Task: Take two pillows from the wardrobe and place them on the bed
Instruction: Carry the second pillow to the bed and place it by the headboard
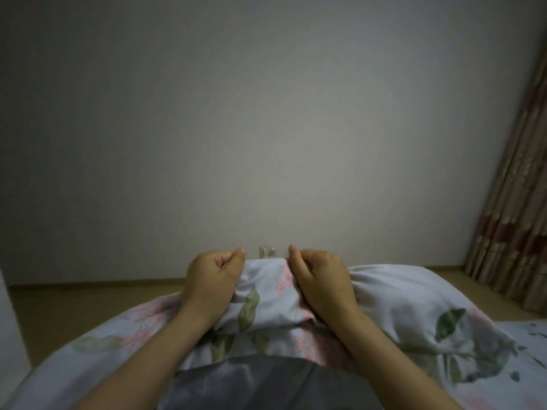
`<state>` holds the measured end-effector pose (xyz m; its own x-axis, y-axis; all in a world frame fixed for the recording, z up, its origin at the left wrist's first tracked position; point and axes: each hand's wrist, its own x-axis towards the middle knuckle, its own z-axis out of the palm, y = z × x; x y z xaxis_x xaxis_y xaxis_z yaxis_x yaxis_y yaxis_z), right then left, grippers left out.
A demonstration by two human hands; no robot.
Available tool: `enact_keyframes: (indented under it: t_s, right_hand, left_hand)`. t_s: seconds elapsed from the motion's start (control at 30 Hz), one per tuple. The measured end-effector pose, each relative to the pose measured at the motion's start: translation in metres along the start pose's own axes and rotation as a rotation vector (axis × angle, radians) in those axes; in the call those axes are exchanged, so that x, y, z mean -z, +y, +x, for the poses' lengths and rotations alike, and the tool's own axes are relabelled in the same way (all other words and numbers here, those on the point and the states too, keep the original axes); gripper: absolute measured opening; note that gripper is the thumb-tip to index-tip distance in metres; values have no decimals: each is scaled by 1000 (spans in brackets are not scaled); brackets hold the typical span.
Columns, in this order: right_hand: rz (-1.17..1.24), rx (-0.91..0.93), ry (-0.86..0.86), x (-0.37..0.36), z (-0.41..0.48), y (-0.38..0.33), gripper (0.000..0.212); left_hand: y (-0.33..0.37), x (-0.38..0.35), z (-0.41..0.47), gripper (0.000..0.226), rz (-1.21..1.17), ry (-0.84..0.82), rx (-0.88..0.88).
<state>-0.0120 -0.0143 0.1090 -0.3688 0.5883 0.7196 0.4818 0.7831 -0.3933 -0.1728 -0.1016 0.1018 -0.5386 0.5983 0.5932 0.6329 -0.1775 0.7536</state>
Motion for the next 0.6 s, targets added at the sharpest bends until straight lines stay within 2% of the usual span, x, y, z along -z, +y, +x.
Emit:
enact_keyframes:
  t_s: [0.2, 0.6]
  right_hand:
    - [-66, -69, 81, -54, 77, 41, 52]
    - [-131, -95, 127, -142, 212, 173, 53]
  left_hand:
    - [-44, -46, 100, 56, -65, -52, -54]
    - [-124, -180, 259, 54, -109, -124, -65]
